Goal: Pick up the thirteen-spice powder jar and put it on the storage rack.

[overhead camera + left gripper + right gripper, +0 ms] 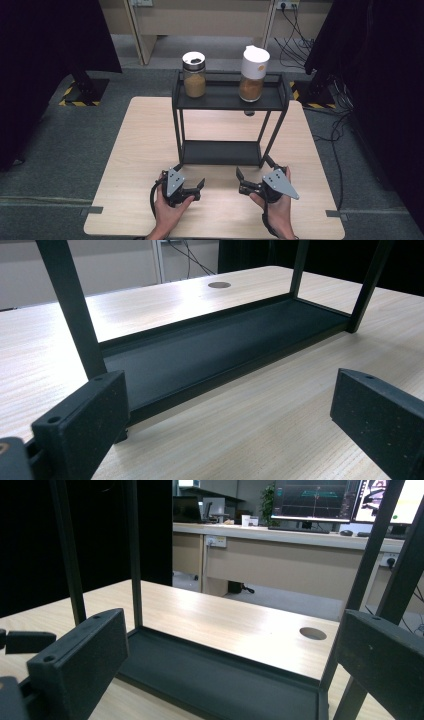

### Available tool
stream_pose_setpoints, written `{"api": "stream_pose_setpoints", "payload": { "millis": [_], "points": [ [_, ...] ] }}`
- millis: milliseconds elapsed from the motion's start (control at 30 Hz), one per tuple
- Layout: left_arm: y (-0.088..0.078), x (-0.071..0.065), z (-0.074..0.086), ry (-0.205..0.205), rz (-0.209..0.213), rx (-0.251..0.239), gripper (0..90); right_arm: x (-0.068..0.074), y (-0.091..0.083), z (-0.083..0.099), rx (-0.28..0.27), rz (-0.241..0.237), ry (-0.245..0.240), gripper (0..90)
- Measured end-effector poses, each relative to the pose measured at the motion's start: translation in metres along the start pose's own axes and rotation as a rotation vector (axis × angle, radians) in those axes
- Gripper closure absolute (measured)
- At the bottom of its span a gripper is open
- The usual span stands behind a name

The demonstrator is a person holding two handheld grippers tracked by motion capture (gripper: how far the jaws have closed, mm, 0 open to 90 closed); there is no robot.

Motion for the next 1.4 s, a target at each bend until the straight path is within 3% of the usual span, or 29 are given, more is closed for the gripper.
{"api": "stream_pose_setpoints", "payload": {
  "millis": [367, 700, 1400],
  "points": [
    [0.0, 0.0, 0.0, 0.001, 0.0, 0.001, 1.6, -0.003, -0.001, 0.018, 0.037, 0.004, 0.018, 0.8],
    [0.0, 0.0, 0.0, 0.002, -0.002, -0.001, 1.6, -0.004, 0.002, 0.043, 0.108, 0.022, 0.022, 0.9],
    [0.0, 0.0, 0.0, 0.001, -0.001, 0.0, 1.7, -0.007, 0.001, 0.06, 0.152, 0.037, 0.04, 1.6]
  ]
}}
Point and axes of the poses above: each handheld gripper's, and its own axes: y roughly forward along the jaws, z roughly out of its underside, x roughly to its left, the point moved 9 cm from there along y, roughly forward along the jaws, and after that the axes turned 8 degrees about x, right-handed, at the moved point
